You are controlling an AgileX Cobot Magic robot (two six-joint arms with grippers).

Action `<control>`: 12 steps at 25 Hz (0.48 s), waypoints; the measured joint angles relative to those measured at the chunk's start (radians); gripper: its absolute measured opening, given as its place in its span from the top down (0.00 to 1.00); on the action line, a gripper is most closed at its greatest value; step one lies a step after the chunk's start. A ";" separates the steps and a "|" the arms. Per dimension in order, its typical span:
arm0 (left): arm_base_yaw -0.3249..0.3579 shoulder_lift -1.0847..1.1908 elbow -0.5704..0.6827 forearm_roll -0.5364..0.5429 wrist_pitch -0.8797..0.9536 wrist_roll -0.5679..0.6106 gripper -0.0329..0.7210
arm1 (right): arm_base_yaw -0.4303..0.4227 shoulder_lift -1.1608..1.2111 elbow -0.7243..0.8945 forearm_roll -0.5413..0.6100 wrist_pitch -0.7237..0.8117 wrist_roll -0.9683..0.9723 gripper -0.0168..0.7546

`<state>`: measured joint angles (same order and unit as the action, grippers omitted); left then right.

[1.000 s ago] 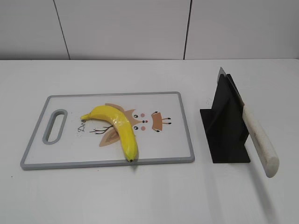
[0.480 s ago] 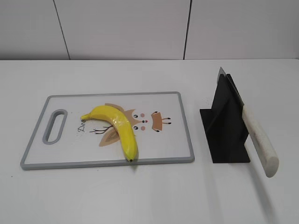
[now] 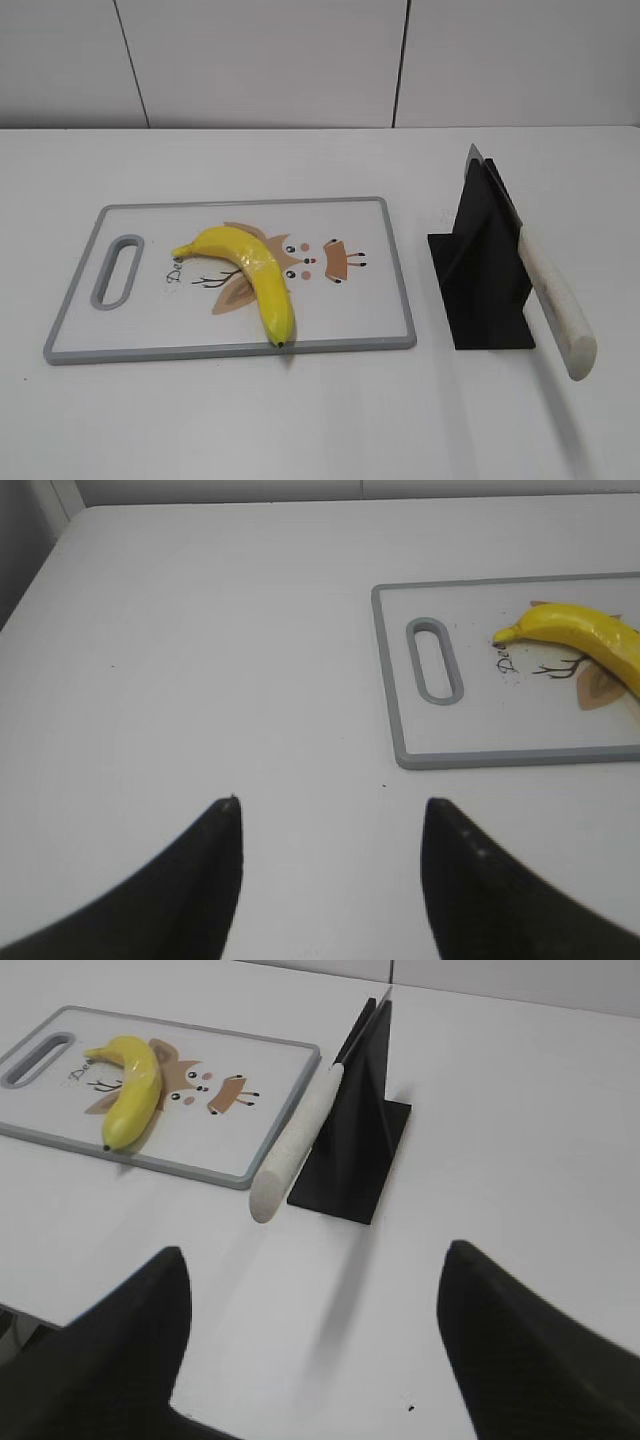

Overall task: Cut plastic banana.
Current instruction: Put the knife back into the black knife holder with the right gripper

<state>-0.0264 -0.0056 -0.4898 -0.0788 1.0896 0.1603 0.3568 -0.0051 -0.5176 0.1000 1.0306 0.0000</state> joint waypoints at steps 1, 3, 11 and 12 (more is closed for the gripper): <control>0.000 0.000 0.000 0.000 0.000 0.000 0.25 | -0.018 0.000 0.000 0.001 -0.001 0.000 0.22; 0.000 0.000 0.000 0.000 0.000 0.000 0.25 | -0.079 0.000 0.000 0.003 -0.001 0.000 0.22; 0.000 0.000 0.000 0.000 0.000 0.000 0.25 | -0.280 0.000 0.000 0.004 -0.001 0.000 0.22; 0.000 0.000 0.000 0.000 0.000 0.000 0.25 | -0.282 0.000 0.000 0.004 -0.001 0.000 0.22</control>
<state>-0.0264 -0.0056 -0.4898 -0.0788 1.0896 0.1603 0.0746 -0.0051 -0.5176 0.1038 1.0297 0.0000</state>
